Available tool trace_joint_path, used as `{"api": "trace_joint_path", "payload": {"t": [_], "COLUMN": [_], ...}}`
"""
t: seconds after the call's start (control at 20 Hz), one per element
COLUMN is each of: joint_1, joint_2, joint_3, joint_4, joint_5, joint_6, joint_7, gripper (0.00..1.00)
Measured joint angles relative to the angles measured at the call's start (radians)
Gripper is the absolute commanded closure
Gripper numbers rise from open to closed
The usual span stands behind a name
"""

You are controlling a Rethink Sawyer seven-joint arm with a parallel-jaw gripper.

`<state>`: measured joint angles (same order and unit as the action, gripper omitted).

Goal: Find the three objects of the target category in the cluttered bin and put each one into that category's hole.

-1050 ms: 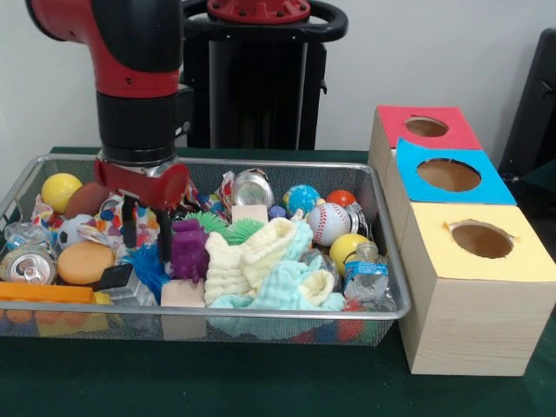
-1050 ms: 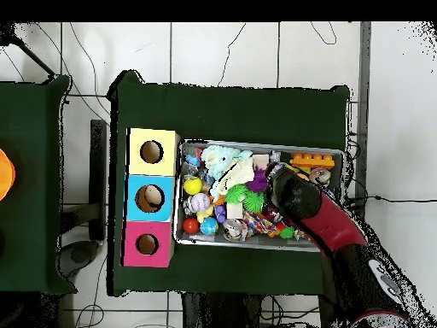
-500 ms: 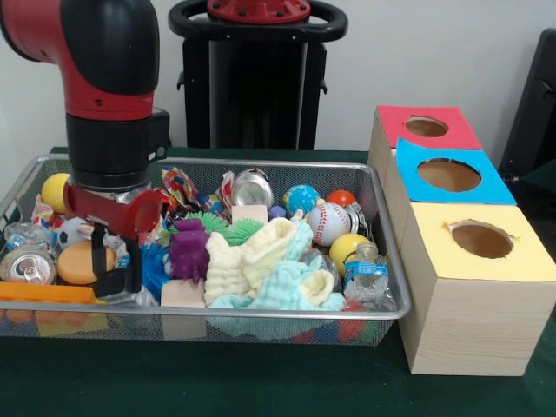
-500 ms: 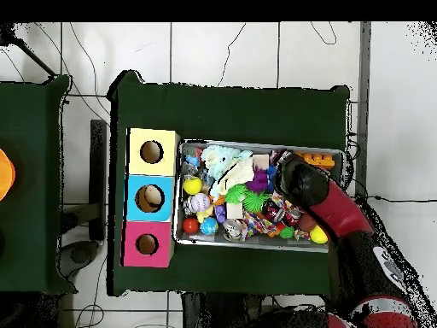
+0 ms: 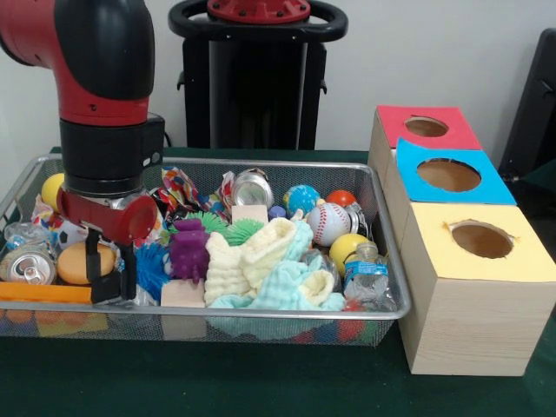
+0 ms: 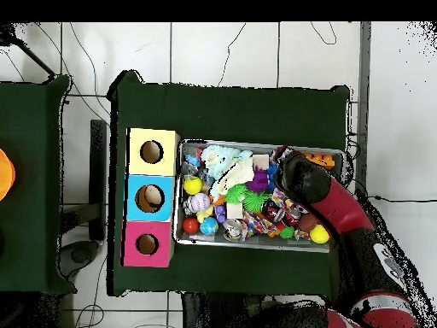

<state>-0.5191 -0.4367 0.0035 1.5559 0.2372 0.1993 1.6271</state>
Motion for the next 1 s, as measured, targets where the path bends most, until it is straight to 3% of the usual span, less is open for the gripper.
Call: {"api": "trace_joint_path", "payload": {"t": [0.5, 1.0], "joint_1": [-0.03, -0.058], "joint_2": [0.018, 0.015], "joint_3": [0.029, 0.06], "joint_4": [-0.013, -0.013], "joint_5": [-0.011, -0.069], "joint_6": [0.009, 0.008], "joint_7": [0.0, 0.0], "gripper": [0.0, 0.0]}}
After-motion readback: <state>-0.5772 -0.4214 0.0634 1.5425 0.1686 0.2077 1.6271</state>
